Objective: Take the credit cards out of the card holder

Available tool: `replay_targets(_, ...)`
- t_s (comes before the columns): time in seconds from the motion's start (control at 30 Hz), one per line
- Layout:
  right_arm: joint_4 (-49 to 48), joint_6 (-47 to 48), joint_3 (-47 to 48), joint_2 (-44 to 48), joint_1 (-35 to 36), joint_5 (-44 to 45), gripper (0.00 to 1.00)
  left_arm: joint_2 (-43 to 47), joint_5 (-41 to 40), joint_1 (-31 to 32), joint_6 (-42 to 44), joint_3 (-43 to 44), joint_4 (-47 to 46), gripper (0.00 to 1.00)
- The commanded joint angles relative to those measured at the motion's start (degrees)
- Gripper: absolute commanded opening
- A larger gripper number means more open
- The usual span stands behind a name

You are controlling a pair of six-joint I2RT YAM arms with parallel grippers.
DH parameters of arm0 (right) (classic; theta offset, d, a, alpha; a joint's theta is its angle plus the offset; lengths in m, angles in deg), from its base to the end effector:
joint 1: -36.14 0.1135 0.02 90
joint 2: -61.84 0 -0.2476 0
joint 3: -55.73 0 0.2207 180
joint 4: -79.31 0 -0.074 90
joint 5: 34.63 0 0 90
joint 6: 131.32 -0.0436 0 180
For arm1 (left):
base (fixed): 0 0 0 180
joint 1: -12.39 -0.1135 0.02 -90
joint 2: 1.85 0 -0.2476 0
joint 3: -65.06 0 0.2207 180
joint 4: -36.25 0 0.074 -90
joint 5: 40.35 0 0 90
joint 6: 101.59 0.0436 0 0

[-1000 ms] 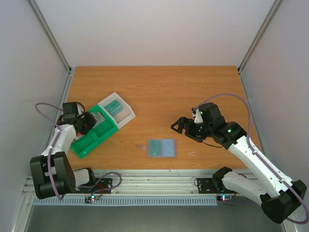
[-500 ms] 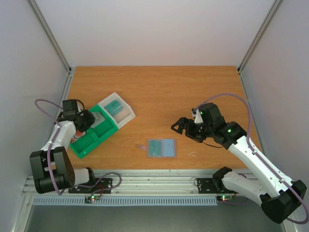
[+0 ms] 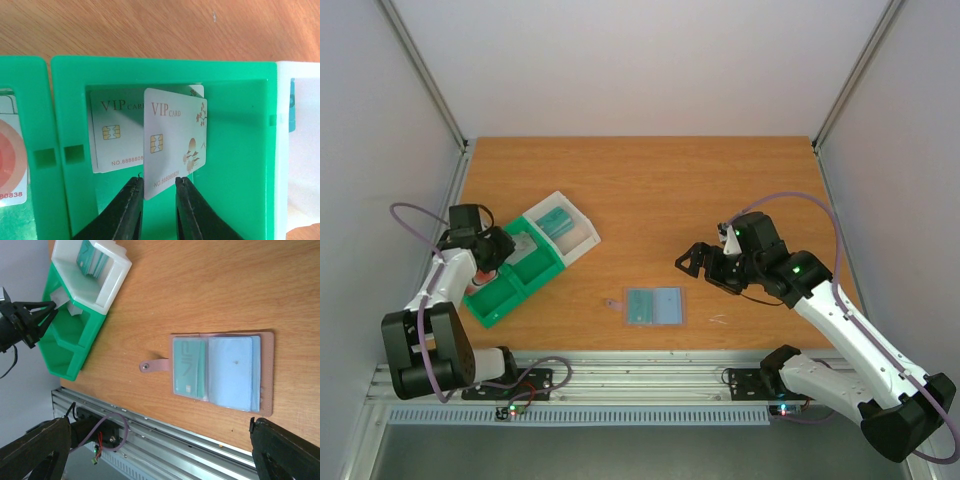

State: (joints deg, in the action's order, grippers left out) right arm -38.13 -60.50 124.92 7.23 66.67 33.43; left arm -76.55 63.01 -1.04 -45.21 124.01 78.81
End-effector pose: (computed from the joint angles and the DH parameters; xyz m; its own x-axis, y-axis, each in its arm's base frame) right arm 0.1354 0.0988 0.2859 -0.8300 -0.1357 -0.5410 -0.4383 0.7586 0.4821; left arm 0.2243 0.0432 0.1934 -0.6294 -0.7041 -0.3286 -0.5481 0.7021 -0.4546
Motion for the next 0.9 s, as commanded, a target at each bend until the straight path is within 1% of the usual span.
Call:
replay_targets(0.0,0.98,1.14,1.96,0.37,-0.2,0.9,0.98,2.23,-2.58,-0.28,0.5,1.94,0.59,0.22)
replay_targets(0.1,1.2,1.17,1.96,0.41,-0.2,0.93,0.98,4.18,-3.93,-0.28,0.36,2.1,1.56,0.29)
replay_targets(0.2,1.3,1.13,1.97,0.38,-0.22,0.58,0.98,6.23,-4.97,-0.3,0.37,2.37,2.8,0.39)
replay_targets(0.27,1.41,1.01,1.96,0.54,-0.21,0.51,0.97,7.32,-4.92,-0.28,0.47,2.56,3.8,0.43)
replay_targets(0.37,1.35,0.99,1.8,0.64,-0.2,0.24,0.97,8.59,-2.7,-0.28,1.4,3.15,5.47,0.47)
replay_targets(0.5,0.39,1.58,0.91,0.24,-0.2,-1.04,0.97,10.31,3.17,-0.28,3.18,3.87,8.3,0.53)
replay_targets(0.63,0.09,2.29,0.25,-2.71,-0.2,-2.99,0.93,12.29,10.69,0.04,5.21,3.61,10.3,0.54)
replay_targets(0.77,-5.48,1.24,-3.72,-2.19,-0.11,-5.89,0.86,12.76,15.86,1.48,7.23,3.39,12.87,0.49)
replay_targets(0.83,-7.84,0.83,-5.25,-1.91,-0.03,-5.82,0.8,13.45,16.73,2.88,7.92,3.22,13.78,0.48)
replay_targets(0.87,-8.54,0.66,-5.77,-2.17,0.01,-5.64,0.73,13.78,17.15,3.83,8.02,3.07,14.03,0.48)
